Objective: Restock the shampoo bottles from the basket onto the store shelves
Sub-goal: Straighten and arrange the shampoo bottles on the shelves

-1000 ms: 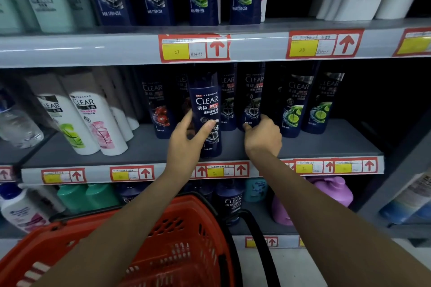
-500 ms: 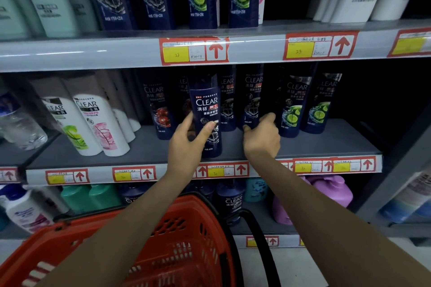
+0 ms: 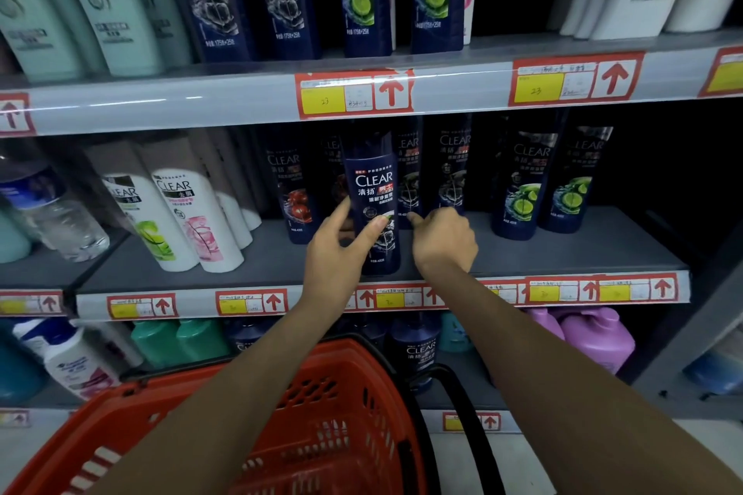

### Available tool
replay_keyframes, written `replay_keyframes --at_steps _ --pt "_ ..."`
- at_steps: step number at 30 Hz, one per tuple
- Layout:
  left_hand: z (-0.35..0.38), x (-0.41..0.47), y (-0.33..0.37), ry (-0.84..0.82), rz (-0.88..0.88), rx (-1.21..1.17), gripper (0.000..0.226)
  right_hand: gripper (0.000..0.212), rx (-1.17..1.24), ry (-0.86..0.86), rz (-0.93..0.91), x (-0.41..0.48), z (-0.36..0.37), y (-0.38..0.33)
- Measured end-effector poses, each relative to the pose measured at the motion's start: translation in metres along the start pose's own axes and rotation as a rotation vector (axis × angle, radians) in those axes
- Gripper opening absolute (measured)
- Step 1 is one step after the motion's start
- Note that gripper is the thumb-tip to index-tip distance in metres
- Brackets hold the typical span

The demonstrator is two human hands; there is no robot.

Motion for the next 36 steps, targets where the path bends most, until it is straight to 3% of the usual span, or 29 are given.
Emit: replay_keyframes --at_steps 12,18,21,24,29,36 --pt "-0.003 -0.004 0.0 0.008 -0.023 0.019 0.043 0.024 0.209 0.036 0.127 0.009 -0.019 0.013" --pt "-0.002 -0.007 -0.004 -0.043 -0.06 0.116 0.044 0.011 0.236 -0.038 0.13 0.006 -0.021 0.013" --pt "0.002 -0.008 -0.011 -0.079 -0.098 0.216 0.047 0.014 0.211 -0.101 0.112 0.001 -0.027 0.012" --pt "0.008 0.0 -0.007 -0.098 -0.112 0.234 0.029 0.018 0.178 -0.195 0.053 -0.008 -0.03 0.01" --pt "0.021 0.017 -0.006 -0.165 -0.149 0.208 0.028 0.025 0.171 -0.342 -0.069 -0.017 -0.035 0.013" --pt "0.034 0.025 -0.021 -0.083 -0.275 0.09 0.041 0.032 0.207 -0.251 -0.101 -0.014 -0.032 0.018"
Point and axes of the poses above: each hand's wrist, its own x-axis towards the middle knuckle, its own z-axis out of the palm, y = z × x, the point moved 3 cm from there along x, towards the middle knuckle, and after that the axes turned 11 degrees about x, right-handed, at the moved point
